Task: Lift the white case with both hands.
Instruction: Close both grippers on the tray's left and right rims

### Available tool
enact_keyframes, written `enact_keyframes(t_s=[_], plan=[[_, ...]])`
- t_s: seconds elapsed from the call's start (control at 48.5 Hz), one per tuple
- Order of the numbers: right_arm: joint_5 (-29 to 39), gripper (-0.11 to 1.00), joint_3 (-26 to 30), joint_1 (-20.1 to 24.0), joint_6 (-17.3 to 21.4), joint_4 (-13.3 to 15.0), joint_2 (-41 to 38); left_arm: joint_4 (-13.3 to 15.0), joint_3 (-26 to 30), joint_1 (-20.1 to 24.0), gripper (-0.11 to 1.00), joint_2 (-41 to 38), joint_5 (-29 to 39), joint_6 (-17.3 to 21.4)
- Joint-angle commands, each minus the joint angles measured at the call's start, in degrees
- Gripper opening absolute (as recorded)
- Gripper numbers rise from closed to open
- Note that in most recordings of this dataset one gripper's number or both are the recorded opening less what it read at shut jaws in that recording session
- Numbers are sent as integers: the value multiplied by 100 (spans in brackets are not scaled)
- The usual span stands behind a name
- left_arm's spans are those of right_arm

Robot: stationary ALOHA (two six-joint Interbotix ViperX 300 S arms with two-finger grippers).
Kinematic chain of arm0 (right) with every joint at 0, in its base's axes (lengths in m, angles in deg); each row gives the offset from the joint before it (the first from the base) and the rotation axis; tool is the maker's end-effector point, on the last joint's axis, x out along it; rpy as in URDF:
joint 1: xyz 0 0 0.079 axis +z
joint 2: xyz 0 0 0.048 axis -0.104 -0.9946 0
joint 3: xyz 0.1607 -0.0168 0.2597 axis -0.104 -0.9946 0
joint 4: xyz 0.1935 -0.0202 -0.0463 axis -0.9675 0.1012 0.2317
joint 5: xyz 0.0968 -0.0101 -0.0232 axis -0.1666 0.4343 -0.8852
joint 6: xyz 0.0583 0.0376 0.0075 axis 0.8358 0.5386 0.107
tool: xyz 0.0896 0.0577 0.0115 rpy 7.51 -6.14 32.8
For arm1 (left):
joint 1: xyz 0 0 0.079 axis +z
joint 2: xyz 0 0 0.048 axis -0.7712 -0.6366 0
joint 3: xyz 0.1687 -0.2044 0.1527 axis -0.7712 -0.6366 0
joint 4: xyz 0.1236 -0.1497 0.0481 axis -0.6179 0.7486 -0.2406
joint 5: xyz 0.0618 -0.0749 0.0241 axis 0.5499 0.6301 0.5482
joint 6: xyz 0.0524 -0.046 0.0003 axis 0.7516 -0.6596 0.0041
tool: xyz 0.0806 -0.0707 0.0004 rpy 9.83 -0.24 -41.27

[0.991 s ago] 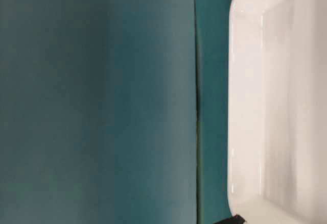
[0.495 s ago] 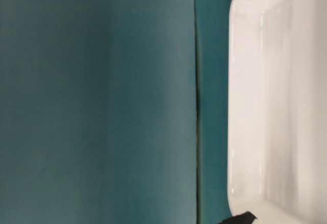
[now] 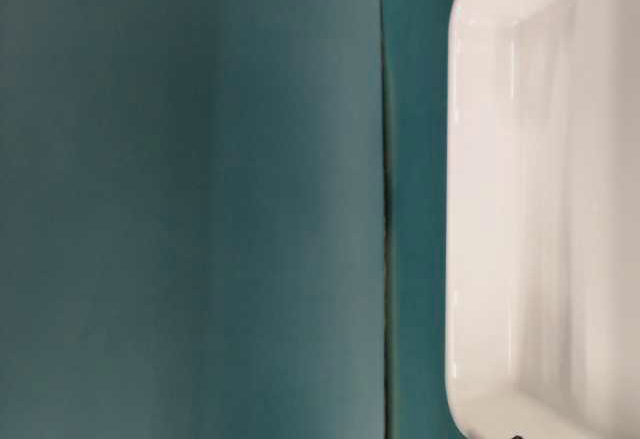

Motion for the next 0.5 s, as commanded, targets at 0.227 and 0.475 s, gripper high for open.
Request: enact_keyframes(t_s=[0.227, 0.475], plan=[[536, 11, 62, -53, 0, 18, 220, -18, 70, -18, 9, -26, 308, -352], [1239, 11, 316, -149, -18, 18, 738, -18, 387, -53, 9, 554, 923, -782]])
